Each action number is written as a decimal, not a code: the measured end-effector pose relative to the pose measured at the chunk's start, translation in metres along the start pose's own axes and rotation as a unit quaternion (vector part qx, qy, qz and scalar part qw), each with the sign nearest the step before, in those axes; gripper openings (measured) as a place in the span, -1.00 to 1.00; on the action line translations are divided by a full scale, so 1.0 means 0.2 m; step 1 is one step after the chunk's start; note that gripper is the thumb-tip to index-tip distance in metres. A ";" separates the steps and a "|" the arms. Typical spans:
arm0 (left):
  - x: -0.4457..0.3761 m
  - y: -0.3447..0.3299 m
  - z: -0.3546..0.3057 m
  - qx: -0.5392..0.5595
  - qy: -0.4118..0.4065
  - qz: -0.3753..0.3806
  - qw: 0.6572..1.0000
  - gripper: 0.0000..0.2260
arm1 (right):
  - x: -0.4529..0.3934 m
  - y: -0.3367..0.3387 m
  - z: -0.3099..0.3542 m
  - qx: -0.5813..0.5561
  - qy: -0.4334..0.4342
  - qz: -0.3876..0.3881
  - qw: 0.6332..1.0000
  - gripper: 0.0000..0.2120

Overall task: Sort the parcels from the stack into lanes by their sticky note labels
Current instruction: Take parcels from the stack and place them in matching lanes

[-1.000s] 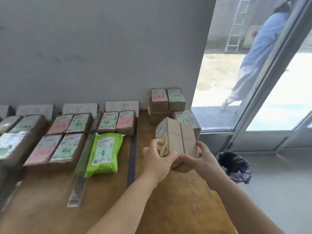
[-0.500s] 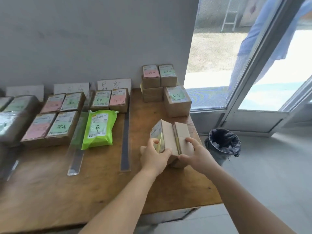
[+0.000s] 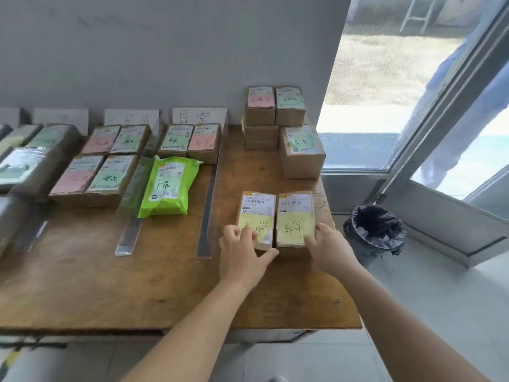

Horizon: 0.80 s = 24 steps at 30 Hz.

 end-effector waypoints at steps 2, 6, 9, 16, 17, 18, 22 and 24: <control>0.01 0.01 0.02 0.048 0.007 -0.003 0.999 -0.74 | 0.00 -0.03 -0.01 -0.001 0.006 -0.010 1.000 -0.64; 0.00 0.01 0.05 0.102 0.051 -0.015 0.993 -0.76 | 0.02 -0.06 0.00 -0.021 -0.003 -0.015 1.000 -0.63; -0.02 0.01 0.08 0.124 0.100 0.010 0.987 -0.54 | 0.01 -0.07 0.01 -0.036 -0.029 -0.011 0.999 -0.67; -0.03 -0.01 0.10 0.160 0.131 0.065 0.976 -0.47 | 0.03 -0.06 0.00 -0.080 -0.034 -0.009 0.996 -0.70; -0.02 -0.01 0.10 0.169 0.134 0.059 0.975 -0.47 | 0.03 -0.05 0.00 -0.090 -0.027 -0.014 0.995 -0.71; -0.02 -0.01 0.09 0.180 0.134 0.050 0.973 -0.48 | 0.03 -0.03 0.00 -0.104 -0.018 -0.021 0.994 -0.71; -0.02 0.04 0.02 0.226 0.106 -0.002 0.968 -0.52 | 0.02 0.08 0.05 -0.160 0.025 -0.059 0.985 -0.61; -0.02 0.10 -0.03 0.231 0.079 -0.039 0.969 -0.54 | 0.02 0.15 0.09 -0.160 0.045 -0.076 0.983 -0.59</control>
Point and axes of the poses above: each hand's wrist, its own x-axis away from the middle knuckle, its own y-axis out of the back of the hand, z = x × y, the point moved 2 cm from there along -x, towards the middle knuckle, and after that the axes turned 4 degrees about y, right-handed, at the moved point
